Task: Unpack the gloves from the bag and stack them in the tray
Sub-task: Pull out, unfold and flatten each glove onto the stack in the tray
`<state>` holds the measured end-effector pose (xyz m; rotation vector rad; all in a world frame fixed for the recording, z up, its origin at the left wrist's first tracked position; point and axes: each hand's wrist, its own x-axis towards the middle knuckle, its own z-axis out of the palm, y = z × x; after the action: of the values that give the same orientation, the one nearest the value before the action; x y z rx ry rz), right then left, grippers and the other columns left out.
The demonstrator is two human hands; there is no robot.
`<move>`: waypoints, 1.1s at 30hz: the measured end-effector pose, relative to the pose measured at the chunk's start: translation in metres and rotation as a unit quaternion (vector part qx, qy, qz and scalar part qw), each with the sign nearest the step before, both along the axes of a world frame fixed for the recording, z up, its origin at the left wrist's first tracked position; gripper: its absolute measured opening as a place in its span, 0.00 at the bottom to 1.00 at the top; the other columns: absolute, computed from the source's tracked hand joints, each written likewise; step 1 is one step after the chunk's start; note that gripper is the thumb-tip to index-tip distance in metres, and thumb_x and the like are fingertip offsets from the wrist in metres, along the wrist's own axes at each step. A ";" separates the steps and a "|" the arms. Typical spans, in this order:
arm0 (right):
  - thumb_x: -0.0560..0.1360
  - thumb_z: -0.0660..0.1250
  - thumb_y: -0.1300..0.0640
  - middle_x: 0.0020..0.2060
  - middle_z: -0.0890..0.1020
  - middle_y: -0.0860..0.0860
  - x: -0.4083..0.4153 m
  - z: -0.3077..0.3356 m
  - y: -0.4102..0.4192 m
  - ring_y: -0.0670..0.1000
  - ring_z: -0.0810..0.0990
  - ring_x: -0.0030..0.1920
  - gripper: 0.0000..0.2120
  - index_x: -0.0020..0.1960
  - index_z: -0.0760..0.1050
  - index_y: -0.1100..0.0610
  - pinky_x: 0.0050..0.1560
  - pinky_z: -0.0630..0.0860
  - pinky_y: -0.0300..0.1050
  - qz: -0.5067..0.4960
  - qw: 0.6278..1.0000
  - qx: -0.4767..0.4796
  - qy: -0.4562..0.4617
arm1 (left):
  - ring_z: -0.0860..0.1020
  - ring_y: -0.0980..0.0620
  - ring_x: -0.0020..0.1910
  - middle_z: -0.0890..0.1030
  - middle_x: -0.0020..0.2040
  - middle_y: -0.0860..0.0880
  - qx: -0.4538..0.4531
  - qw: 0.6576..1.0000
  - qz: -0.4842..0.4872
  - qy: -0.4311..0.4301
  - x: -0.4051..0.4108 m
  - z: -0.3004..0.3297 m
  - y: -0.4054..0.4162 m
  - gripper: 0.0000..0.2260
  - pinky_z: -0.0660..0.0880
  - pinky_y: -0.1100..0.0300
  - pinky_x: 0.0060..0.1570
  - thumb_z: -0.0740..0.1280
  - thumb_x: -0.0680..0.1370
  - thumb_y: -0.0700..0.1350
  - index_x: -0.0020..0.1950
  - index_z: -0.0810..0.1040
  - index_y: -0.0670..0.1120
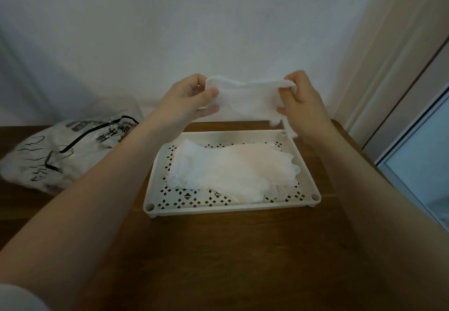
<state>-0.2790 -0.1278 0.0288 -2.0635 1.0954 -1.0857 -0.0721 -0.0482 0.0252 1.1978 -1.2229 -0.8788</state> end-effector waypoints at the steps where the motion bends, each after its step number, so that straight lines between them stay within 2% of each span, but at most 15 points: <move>1: 0.82 0.52 0.55 0.38 0.72 0.48 -0.003 -0.002 0.004 0.49 0.73 0.37 0.07 0.55 0.64 0.58 0.36 0.72 0.42 0.004 0.998 -0.054 0.044 | 0.79 0.55 0.48 0.79 0.46 0.50 -0.002 1.000 -0.015 -0.022 0.003 -0.004 0.002 0.01 0.77 0.65 0.48 0.62 0.79 0.39 0.47 0.72 0.43; 4: 0.82 0.53 0.58 0.32 0.71 0.48 -0.009 -0.025 0.017 0.47 0.69 0.30 0.05 0.55 0.64 0.57 0.28 0.63 0.42 0.046 0.981 -0.087 0.167 | 0.77 0.52 0.49 0.79 0.47 0.48 0.028 0.988 -0.044 -0.142 0.015 -0.024 0.011 0.04 0.72 0.57 0.54 0.61 0.79 0.40 0.46 0.71 0.47; 7: 0.81 0.54 0.58 0.36 0.74 0.46 -0.008 -0.057 0.029 0.46 0.71 0.33 0.08 0.58 0.68 0.57 0.31 0.66 0.41 0.113 0.946 -0.022 0.302 | 0.78 0.52 0.56 0.82 0.52 0.50 0.077 0.976 -0.047 -0.198 0.021 -0.048 0.018 0.08 0.69 0.55 0.58 0.60 0.79 0.39 0.43 0.74 0.48; 10: 0.81 0.55 0.56 0.51 0.77 0.48 -0.006 -0.065 0.036 0.47 0.73 0.44 0.09 0.59 0.70 0.54 0.42 0.68 0.40 0.140 0.927 0.020 0.346 | 0.76 0.53 0.59 0.82 0.52 0.55 0.104 0.962 -0.046 -0.248 0.022 -0.067 0.024 0.11 0.70 0.50 0.61 0.59 0.80 0.38 0.40 0.74 0.49; 13: 0.79 0.61 0.55 0.63 0.74 0.53 -0.006 -0.056 0.045 0.52 0.71 0.62 0.11 0.60 0.73 0.56 0.54 0.63 0.40 0.159 0.928 0.011 0.338 | 0.74 0.51 0.62 0.80 0.56 0.56 0.090 0.938 -0.025 -0.333 0.025 -0.069 0.030 0.13 0.69 0.54 0.62 0.57 0.80 0.37 0.37 0.71 0.49; 16: 0.78 0.62 0.48 0.69 0.70 0.51 -0.005 -0.052 0.055 0.49 0.60 0.72 0.14 0.59 0.76 0.54 0.67 0.54 0.39 0.186 0.913 0.017 0.364 | 0.68 0.51 0.69 0.76 0.64 0.52 0.051 0.880 -0.020 -0.472 0.032 -0.073 0.034 0.15 0.52 0.58 0.71 0.56 0.80 0.36 0.36 0.66 0.51; 18: 0.78 0.59 0.44 0.59 0.76 0.50 -0.006 -0.055 0.057 0.50 0.70 0.65 0.15 0.51 0.76 0.54 0.66 0.61 0.44 0.168 0.917 0.042 0.359 | 0.63 0.53 0.72 0.73 0.67 0.51 0.041 0.847 -0.028 -0.529 0.035 -0.077 0.037 0.14 0.46 0.59 0.72 0.56 0.78 0.34 0.36 0.66 0.50; 19: 0.79 0.56 0.44 0.50 0.78 0.49 -0.006 -0.058 0.057 0.51 0.75 0.54 0.15 0.47 0.74 0.54 0.58 0.69 0.45 0.143 0.926 0.058 0.345 | 0.61 0.54 0.73 0.73 0.68 0.50 0.041 0.833 -0.032 -0.550 0.036 -0.080 0.038 0.13 0.45 0.59 0.72 0.56 0.78 0.34 0.37 0.66 0.49; 21: 0.80 0.52 0.44 0.38 0.75 0.50 -0.008 -0.065 0.055 0.50 0.73 0.39 0.19 0.44 0.71 0.57 0.41 0.69 0.43 0.085 0.943 0.089 0.308 | 0.58 0.54 0.74 0.72 0.68 0.51 0.050 0.809 -0.037 -0.585 0.036 -0.083 0.040 0.12 0.44 0.57 0.72 0.56 0.78 0.35 0.38 0.67 0.49; 24: 0.81 0.51 0.45 0.37 0.77 0.54 -0.009 -0.075 0.050 0.52 0.74 0.36 0.23 0.47 0.74 0.62 0.40 0.70 0.45 0.019 0.958 0.103 0.268 | 0.55 0.55 0.75 0.71 0.69 0.50 0.093 0.781 -0.036 -0.616 0.035 -0.086 0.042 0.14 0.42 0.57 0.72 0.54 0.79 0.37 0.37 0.66 0.53; 26: 0.81 0.55 0.47 0.34 0.75 0.52 -0.009 -0.081 0.049 0.51 0.73 0.35 0.18 0.41 0.72 0.59 0.38 0.70 0.43 -0.016 0.962 0.098 0.255 | 0.52 0.55 0.75 0.69 0.71 0.49 0.127 0.772 -0.051 -0.621 0.036 -0.089 0.045 0.13 0.41 0.55 0.73 0.53 0.80 0.40 0.40 0.68 0.54; 28: 0.80 0.58 0.48 0.30 0.73 0.49 -0.008 -0.086 0.047 0.49 0.73 0.35 0.17 0.35 0.69 0.55 0.51 0.72 0.46 -0.042 0.954 0.111 0.276 | 0.51 0.53 0.75 0.65 0.73 0.49 0.152 0.783 -0.059 -0.600 0.035 -0.092 0.048 0.12 0.43 0.53 0.73 0.52 0.81 0.47 0.51 0.75 0.50; 30: 0.78 0.61 0.45 0.33 0.76 0.48 -0.007 -0.087 0.047 0.49 0.75 0.43 0.18 0.32 0.70 0.52 0.71 0.56 0.58 -0.069 0.924 0.108 0.360 | 0.52 0.52 0.75 0.64 0.74 0.51 0.183 0.808 -0.054 -0.558 0.033 -0.090 0.050 0.20 0.50 0.51 0.72 0.52 0.80 0.54 0.53 0.78 0.43; 31: 0.77 0.62 0.45 0.40 0.78 0.49 -0.006 -0.086 0.048 0.50 0.75 0.50 0.17 0.32 0.71 0.51 0.73 0.47 0.62 -0.086 0.910 0.094 0.393 | 0.54 0.51 0.75 0.66 0.73 0.51 0.190 0.816 -0.044 -0.545 0.030 -0.087 0.051 0.22 0.53 0.50 0.71 0.53 0.80 0.56 0.50 0.80 0.42; 33: 0.76 0.62 0.49 0.55 0.76 0.53 -0.004 -0.083 0.052 0.54 0.69 0.63 0.11 0.37 0.72 0.51 0.72 0.43 0.60 -0.114 0.910 0.022 0.398 | 0.60 0.49 0.72 0.71 0.68 0.50 0.161 0.809 0.010 -0.566 0.024 -0.082 0.052 0.20 0.59 0.51 0.68 0.57 0.79 0.56 0.44 0.80 0.42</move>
<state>-0.2835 -0.0755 -0.0538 -2.4431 1.7508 -0.2572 -0.0477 0.0039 -0.0570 2.1484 -2.0230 -0.2746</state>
